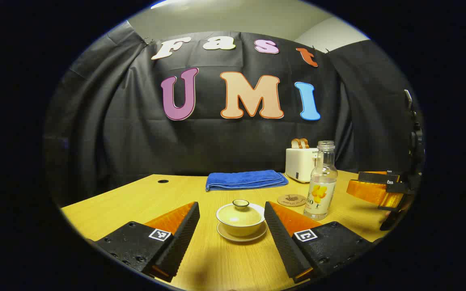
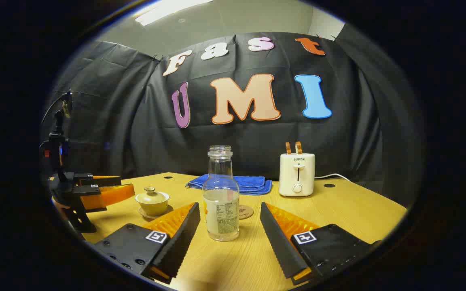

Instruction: Open the teacup lid with one hand, grasp the water bottle and pour water into the teacup with the other hand; after pouring, place the water bottle on the coaster and then close the teacup lid.

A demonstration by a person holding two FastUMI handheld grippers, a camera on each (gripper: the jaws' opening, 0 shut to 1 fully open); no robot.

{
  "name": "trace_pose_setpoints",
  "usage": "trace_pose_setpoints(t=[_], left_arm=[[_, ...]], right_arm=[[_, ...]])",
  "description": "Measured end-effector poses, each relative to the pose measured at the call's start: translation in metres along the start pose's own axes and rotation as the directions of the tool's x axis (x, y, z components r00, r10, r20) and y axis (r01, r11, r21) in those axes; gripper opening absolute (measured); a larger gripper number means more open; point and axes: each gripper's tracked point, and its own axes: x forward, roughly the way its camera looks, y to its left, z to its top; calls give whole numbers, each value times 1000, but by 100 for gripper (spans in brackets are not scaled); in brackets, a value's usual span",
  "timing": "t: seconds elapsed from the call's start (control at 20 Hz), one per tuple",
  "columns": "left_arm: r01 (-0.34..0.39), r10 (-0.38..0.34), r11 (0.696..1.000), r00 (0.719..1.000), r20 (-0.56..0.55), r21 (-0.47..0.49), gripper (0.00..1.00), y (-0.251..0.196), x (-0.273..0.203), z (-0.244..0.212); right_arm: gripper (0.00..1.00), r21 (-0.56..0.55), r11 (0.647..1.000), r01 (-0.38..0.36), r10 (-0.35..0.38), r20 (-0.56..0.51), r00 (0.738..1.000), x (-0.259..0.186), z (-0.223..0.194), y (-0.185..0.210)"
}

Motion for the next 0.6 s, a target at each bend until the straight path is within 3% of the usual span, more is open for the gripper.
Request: trace_pose_setpoints(t=[0.05, 0.35, 0.4, 0.6], left_arm=[[-14, 14, 1000, 1000, -5, 0, 94, 3, -1, 0], [15, -15, 1000, 1000, 2, -3, 95, -1, 0, 1], [15, -15, 1000, 1000, 5, -6, 95, -1, 0, 2], [28, -28, 1000, 1000, 7, -7, 95, -2, 0, 2]], right_arm=[[96, -1, 1000, 5, -5, 0, 1000, 0, 0, -1], [96, -1, 1000, 15, -15, 0, 1000, 0, 0, -3], [92, -1, 1000, 14, -14, 0, 1000, 0, 0, -3], [96, 0, 1000, 14, -14, -1, 1000, 1, 0, -3]])
